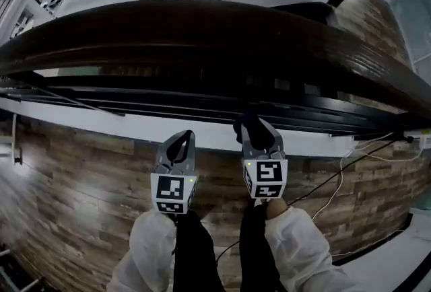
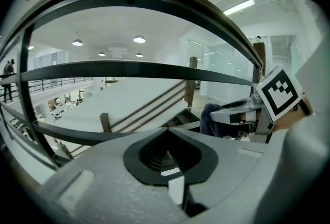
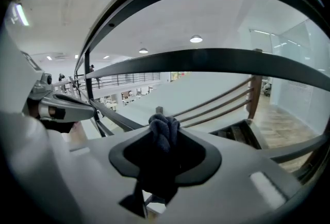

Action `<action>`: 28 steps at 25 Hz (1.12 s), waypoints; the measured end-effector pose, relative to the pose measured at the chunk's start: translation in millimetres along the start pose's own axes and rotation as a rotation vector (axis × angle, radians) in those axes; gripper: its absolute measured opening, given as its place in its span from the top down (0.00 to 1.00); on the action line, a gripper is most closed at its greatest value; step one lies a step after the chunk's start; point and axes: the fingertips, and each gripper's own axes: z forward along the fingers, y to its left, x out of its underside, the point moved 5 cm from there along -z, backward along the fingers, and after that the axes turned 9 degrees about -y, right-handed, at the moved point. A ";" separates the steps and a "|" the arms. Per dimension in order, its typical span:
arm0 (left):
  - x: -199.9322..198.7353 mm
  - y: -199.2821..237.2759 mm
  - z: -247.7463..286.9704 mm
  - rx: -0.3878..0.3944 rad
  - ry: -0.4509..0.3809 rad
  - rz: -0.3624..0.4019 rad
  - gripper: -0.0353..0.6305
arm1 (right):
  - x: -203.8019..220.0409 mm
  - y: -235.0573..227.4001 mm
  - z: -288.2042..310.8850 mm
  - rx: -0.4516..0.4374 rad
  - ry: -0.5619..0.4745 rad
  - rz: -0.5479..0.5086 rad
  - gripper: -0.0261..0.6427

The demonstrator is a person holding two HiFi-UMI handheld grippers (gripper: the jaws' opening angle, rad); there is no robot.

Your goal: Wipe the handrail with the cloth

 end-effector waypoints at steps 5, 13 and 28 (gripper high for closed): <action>21.3 110.5 -64.4 -0.129 0.009 -0.015 0.95 | -4.7 127.0 55.0 -0.152 0.001 -0.055 0.77; 63.5 239.8 -132.5 -0.335 0.019 -0.086 0.95 | 0.3 282.7 126.0 -0.379 0.054 -0.114 0.77; 146.9 366.5 -131.8 -0.423 0.012 -0.175 0.95 | 44.9 431.4 229.4 -0.529 0.096 -0.196 0.77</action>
